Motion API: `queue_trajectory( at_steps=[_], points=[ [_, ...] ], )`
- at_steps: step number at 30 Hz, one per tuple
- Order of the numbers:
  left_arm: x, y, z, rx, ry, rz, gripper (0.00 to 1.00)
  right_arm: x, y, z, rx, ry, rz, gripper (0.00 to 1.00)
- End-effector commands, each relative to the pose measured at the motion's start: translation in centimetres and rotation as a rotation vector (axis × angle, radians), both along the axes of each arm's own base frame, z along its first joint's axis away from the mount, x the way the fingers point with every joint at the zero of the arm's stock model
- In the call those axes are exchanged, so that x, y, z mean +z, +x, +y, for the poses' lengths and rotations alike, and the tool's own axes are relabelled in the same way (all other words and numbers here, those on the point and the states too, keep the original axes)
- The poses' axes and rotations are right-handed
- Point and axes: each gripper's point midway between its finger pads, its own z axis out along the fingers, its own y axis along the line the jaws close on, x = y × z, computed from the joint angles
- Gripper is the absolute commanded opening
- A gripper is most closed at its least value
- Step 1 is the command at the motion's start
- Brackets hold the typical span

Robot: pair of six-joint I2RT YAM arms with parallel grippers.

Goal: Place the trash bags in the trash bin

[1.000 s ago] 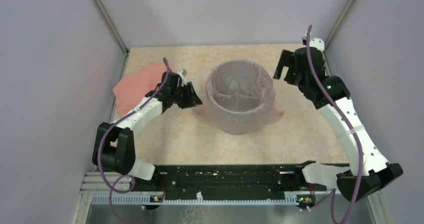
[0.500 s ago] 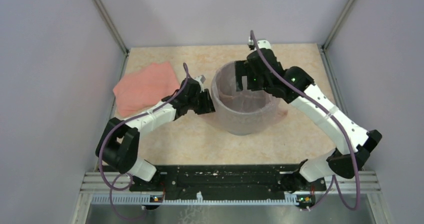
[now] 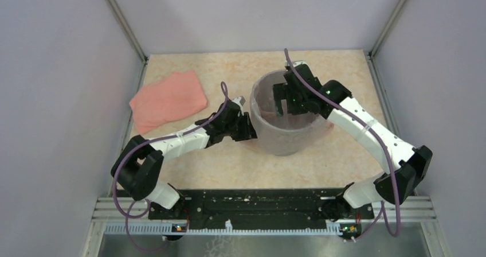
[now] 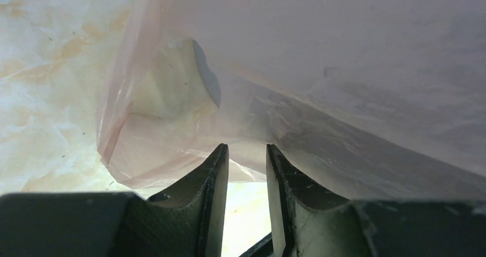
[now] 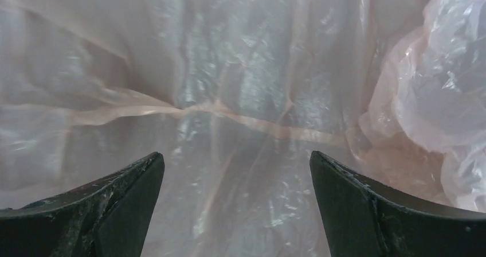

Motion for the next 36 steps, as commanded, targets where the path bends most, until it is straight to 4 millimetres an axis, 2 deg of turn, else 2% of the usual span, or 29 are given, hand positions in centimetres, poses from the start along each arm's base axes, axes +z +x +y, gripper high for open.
queue_trajectory(
  at_steps=[1,13,24,36],
  points=[
    [2.4,1.4,-0.2,0.028,-0.037,-0.093,0.37,-0.6,-0.3,-0.5,0.026,0.038,0.02,0.97],
    [2.3,2.4,1.7,0.057,0.054,-0.128,0.37,-6.3,1.5,-0.7,0.023,-0.037,0.07,0.98],
    [1.5,2.8,2.8,0.048,0.079,-0.122,0.33,-9.2,2.2,-1.4,-0.004,-0.092,0.102,0.99],
    [1.4,3.0,2.6,0.027,0.073,-0.12,0.32,-12.3,2.8,-2.2,-0.041,-0.144,0.118,0.99]
  ],
)
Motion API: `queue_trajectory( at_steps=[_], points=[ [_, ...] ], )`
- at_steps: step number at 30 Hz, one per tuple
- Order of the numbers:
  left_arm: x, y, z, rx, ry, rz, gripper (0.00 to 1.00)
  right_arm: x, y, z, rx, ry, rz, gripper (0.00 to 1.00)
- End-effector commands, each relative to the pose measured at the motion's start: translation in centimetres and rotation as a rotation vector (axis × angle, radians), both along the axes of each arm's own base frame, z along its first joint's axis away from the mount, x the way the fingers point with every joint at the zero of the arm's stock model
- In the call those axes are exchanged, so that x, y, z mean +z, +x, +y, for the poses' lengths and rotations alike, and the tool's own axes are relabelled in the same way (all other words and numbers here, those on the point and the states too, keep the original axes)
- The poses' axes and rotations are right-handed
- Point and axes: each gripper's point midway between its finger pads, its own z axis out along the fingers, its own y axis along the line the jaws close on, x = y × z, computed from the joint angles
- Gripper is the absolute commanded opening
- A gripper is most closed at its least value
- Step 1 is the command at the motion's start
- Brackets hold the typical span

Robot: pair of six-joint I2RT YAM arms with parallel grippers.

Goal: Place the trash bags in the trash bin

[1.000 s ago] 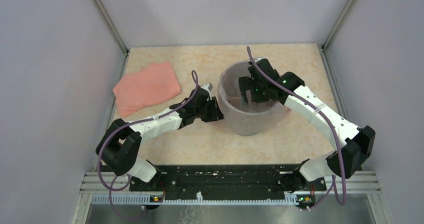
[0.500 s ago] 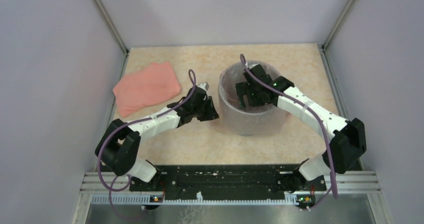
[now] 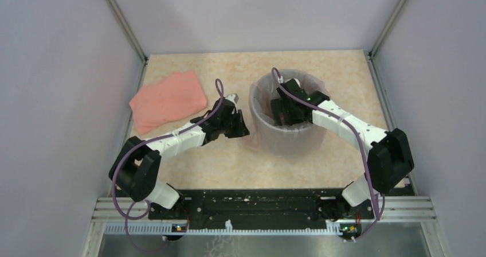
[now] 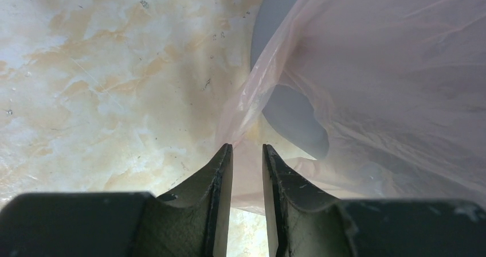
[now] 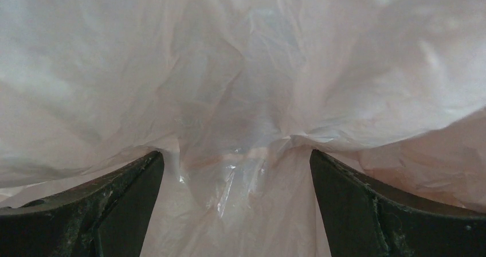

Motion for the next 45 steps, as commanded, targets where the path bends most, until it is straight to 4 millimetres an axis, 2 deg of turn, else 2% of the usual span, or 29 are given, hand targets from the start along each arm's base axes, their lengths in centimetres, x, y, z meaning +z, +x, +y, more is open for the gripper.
queue_trajectory(
  at_steps=[1,30,45],
  points=[
    [2.0,1.0,-0.7,-0.021,-0.032,-0.061,0.32,-0.5,1.1,-0.3,-0.023,-0.011,-0.038,0.99],
    [2.7,1.3,-1.0,-0.041,-0.032,-0.063,0.31,-4.2,3.3,-0.8,-0.05,-0.055,-0.128,0.99],
    [3.5,1.4,-1.2,-0.049,-0.037,-0.071,0.32,-6.9,3.3,-1.2,-0.052,-0.073,-0.119,0.99]
  ],
)
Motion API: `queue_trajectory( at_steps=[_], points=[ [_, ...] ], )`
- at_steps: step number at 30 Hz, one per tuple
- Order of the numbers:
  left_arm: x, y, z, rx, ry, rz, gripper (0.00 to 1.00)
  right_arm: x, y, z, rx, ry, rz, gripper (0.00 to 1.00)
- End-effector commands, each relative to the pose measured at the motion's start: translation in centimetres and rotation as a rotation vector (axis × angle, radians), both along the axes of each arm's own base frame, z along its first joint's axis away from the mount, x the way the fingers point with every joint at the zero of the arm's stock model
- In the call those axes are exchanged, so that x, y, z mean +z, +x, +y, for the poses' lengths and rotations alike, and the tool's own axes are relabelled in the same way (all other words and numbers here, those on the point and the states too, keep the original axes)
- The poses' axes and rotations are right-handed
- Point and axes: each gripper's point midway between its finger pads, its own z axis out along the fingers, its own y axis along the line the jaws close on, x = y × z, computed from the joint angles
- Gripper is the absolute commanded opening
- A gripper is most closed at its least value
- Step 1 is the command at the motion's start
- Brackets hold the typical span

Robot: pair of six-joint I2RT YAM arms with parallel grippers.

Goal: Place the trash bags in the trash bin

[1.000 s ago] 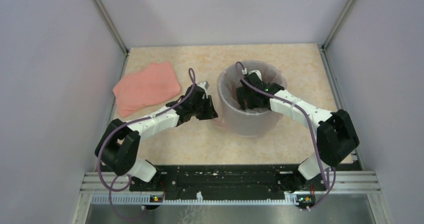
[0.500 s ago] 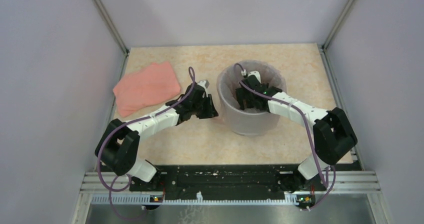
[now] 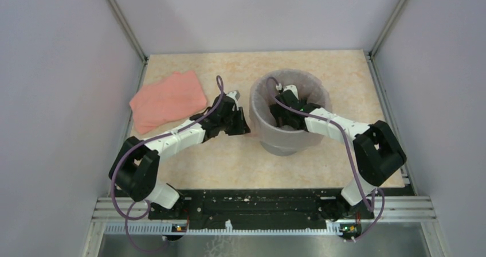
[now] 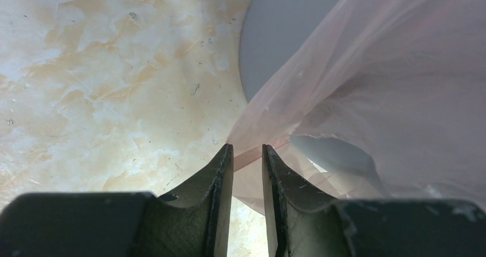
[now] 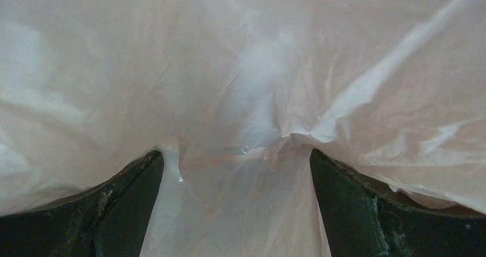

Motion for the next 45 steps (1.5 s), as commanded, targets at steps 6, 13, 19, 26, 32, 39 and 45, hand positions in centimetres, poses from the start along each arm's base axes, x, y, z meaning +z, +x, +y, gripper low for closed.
queue_trajectory(
  at_steps=[6,13,19,26,32,39,45],
  points=[
    [3.0,1.2,-0.9,-0.023,-0.035,-0.073,0.32,-2.1,0.7,-0.3,-0.007,-0.026,-0.001,0.99],
    [3.5,1.4,-0.9,-0.027,-0.032,-0.08,0.32,-3.5,0.8,0.4,0.018,-0.027,0.044,0.99],
    [3.7,1.5,-0.9,-0.026,-0.032,-0.083,0.32,-3.7,1.0,0.5,0.023,-0.025,0.055,0.99],
    [4.0,1.4,-0.9,-0.029,-0.037,-0.085,0.32,-4.0,1.6,0.0,0.029,-0.02,0.064,0.99],
    [4.1,1.3,-0.9,-0.028,-0.04,-0.086,0.32,-3.8,2.1,0.4,0.06,-0.019,0.065,0.99],
    [4.2,1.3,-0.9,-0.03,-0.043,-0.088,0.32,-3.6,2.7,0.3,0.076,-0.045,0.048,0.99],
    [4.6,1.4,-0.7,-0.023,-0.038,-0.098,0.34,-2.2,3.2,0.3,0.065,-0.055,0.04,0.99]
  ],
)
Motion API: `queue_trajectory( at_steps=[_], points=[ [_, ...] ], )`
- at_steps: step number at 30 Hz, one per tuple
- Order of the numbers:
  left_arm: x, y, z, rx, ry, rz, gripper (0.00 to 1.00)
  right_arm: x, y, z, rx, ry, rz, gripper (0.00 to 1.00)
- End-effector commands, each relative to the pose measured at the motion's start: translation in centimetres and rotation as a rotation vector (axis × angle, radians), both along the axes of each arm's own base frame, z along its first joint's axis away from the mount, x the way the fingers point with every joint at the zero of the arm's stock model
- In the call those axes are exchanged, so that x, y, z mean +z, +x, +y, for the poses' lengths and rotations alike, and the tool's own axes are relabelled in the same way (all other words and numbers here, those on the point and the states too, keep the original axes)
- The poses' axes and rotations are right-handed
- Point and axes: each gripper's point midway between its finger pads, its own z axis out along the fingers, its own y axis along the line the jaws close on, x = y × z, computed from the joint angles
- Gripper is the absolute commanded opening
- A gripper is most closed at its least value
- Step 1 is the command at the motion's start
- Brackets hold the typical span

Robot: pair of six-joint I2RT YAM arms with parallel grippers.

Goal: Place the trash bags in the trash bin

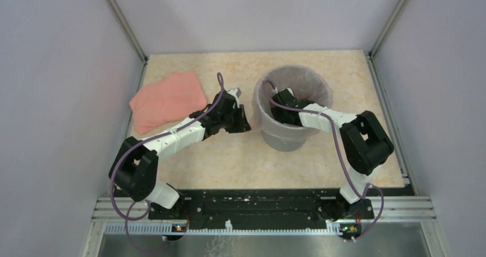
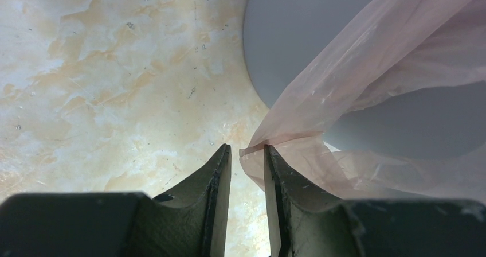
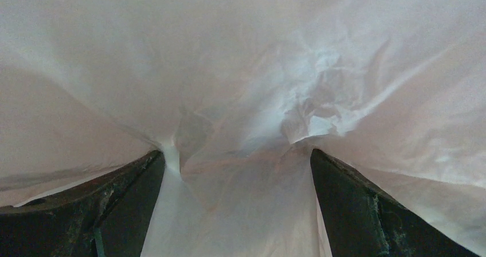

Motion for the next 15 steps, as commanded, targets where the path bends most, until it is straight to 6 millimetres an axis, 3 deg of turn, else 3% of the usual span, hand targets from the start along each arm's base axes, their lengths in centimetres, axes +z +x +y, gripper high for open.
queue_trajectory(
  at_steps=[1,8,15],
  points=[
    [3.5,1.2,-0.5,-0.005,-0.047,-0.087,0.35,2.0,2.8,0.8,0.002,0.017,-0.082,0.99],
    [4.0,1.7,-0.9,-0.016,-0.055,-0.097,0.35,3.8,2.2,1.0,-0.005,0.044,-0.067,0.99],
    [4.3,1.7,-1.3,-0.027,-0.071,-0.098,0.35,3.8,1.7,1.3,0.001,0.053,-0.028,0.98]
  ],
)
